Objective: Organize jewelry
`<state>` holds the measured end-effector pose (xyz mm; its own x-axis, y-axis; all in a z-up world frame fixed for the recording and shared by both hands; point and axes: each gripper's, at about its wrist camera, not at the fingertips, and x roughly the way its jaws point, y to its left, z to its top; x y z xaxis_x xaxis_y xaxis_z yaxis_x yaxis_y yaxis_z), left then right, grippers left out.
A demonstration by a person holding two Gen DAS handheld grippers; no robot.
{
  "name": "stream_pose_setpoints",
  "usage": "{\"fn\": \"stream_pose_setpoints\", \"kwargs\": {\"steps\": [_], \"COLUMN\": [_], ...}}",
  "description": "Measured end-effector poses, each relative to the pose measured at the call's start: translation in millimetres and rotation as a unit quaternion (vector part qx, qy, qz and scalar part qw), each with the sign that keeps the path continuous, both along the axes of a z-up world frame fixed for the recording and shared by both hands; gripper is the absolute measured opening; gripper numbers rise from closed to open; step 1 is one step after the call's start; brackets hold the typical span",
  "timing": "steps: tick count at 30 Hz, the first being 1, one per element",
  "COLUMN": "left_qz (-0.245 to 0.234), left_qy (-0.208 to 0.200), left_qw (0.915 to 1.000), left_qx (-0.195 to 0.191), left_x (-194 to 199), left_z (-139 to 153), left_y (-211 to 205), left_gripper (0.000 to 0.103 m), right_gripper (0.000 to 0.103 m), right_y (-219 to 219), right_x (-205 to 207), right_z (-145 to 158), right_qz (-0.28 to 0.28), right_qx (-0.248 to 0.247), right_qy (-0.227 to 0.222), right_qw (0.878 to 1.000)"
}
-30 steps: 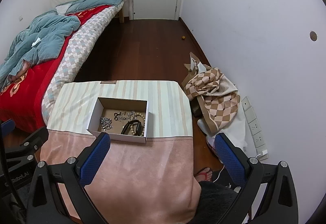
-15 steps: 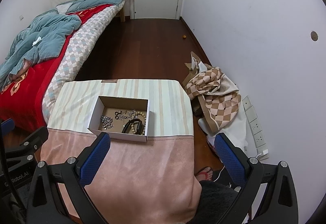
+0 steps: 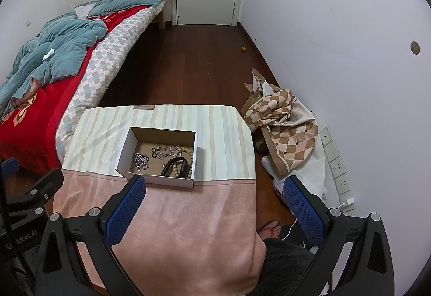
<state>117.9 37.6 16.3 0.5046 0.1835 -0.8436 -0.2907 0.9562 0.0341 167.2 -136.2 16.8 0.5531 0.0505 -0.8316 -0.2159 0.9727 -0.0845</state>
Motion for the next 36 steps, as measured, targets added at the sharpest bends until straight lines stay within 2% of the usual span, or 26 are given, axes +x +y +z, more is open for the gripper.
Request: {"fn": "stream_pose_setpoints", "kwargs": {"steps": [36], "left_qz": [0.0], "left_qy": [0.001], "left_qw": [1.0], "left_qx": [-0.001], "left_x": [-0.7], "left_z": [-1.2], "left_y": [-1.2], "left_gripper": [0.103], "right_gripper": [0.103], "right_y": [-0.6], "right_x": [-3.5], "right_z": [-3.6], "right_qz": [0.003], "right_qx": [-0.003], "right_qy": [0.003], "right_qw": [1.0]}}
